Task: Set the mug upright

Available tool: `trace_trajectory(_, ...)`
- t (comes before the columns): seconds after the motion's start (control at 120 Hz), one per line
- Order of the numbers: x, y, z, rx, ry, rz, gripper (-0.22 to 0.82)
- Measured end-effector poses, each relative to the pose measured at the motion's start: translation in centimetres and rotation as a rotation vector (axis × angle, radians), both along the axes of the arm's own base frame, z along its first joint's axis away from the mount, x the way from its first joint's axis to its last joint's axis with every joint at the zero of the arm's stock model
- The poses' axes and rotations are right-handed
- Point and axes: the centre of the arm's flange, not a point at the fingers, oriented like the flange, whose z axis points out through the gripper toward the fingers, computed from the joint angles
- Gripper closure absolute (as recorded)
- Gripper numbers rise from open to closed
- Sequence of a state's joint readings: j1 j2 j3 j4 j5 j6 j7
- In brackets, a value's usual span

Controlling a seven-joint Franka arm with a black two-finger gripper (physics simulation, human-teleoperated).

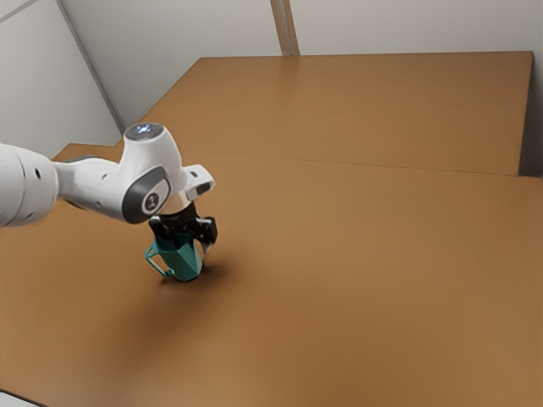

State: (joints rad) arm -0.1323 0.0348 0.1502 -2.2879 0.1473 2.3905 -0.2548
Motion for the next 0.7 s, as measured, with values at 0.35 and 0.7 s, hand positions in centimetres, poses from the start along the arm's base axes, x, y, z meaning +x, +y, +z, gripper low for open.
trace_trajectory(0.35, 0.9, 0.3, 9.2, 0.003, -0.067, 0.004, 0.04)
trace_trajectory(0.7, 3.2, -1.6, 20.7, 0.023, -0.089, -0.03, 0.01)
